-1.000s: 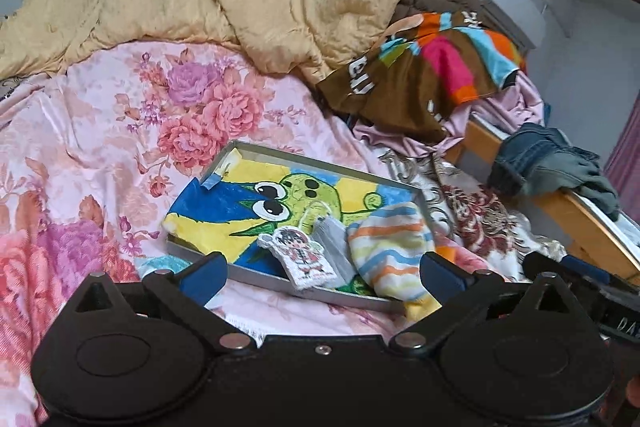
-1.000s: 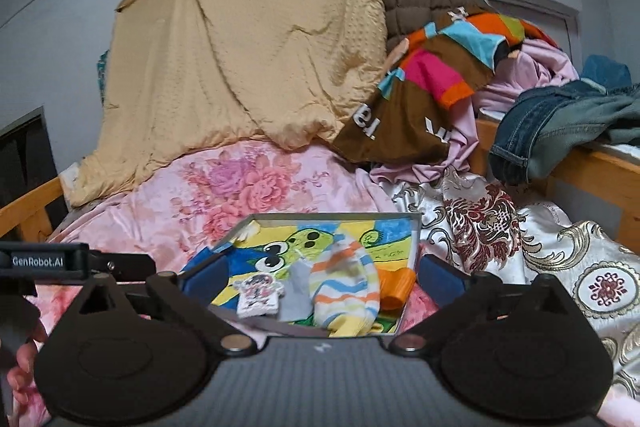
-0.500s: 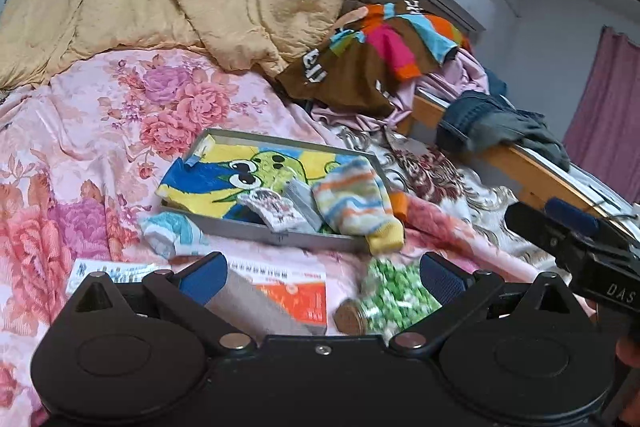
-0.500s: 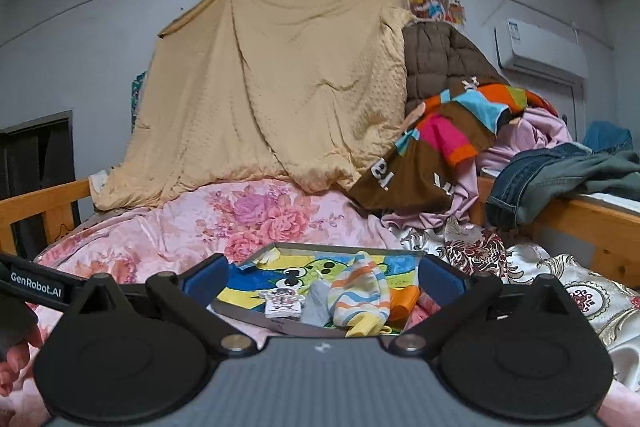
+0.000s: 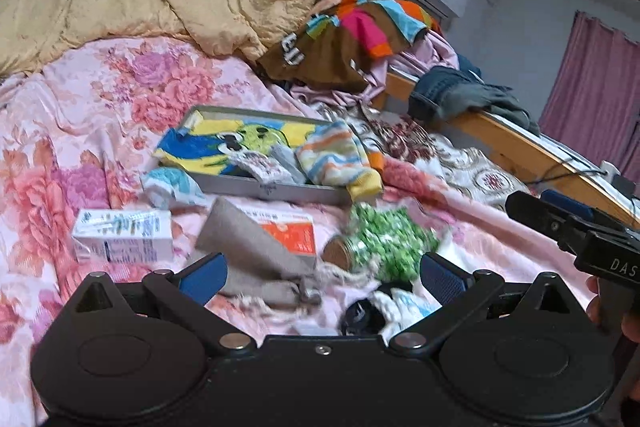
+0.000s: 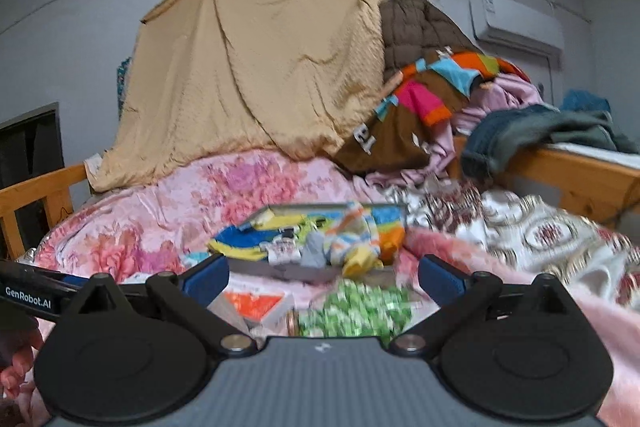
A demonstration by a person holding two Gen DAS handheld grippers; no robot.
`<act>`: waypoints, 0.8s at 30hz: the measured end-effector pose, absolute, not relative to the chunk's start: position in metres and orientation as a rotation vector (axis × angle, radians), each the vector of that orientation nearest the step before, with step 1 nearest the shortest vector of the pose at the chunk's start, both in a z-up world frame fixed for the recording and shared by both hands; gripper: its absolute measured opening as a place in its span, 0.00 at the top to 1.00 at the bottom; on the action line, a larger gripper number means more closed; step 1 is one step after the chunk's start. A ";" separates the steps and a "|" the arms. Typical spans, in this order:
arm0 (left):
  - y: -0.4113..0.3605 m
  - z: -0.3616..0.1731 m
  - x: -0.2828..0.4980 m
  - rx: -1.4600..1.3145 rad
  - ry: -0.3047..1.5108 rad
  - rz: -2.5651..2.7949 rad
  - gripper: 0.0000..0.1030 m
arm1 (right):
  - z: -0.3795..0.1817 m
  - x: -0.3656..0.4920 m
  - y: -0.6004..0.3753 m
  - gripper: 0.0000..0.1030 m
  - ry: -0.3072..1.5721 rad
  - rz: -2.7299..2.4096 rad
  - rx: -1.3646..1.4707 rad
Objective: Organize soft objects
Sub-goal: 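Withdraw both open tools from the tray back over the pile, then lower right tool onto white baby towel while left tool approaches dark cloth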
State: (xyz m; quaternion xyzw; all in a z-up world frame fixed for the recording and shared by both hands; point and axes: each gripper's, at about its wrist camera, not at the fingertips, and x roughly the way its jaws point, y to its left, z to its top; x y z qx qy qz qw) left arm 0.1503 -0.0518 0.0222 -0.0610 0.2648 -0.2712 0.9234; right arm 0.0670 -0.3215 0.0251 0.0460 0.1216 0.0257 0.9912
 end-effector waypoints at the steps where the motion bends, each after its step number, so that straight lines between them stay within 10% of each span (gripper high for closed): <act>1: -0.051 0.020 0.148 -0.120 0.544 -0.565 0.01 | 0.024 0.064 -0.322 0.00 0.249 0.047 0.097; 24: -0.053 -0.025 0.124 -0.013 0.596 -0.781 0.01 | -0.003 0.062 -0.305 0.00 0.457 0.003 0.120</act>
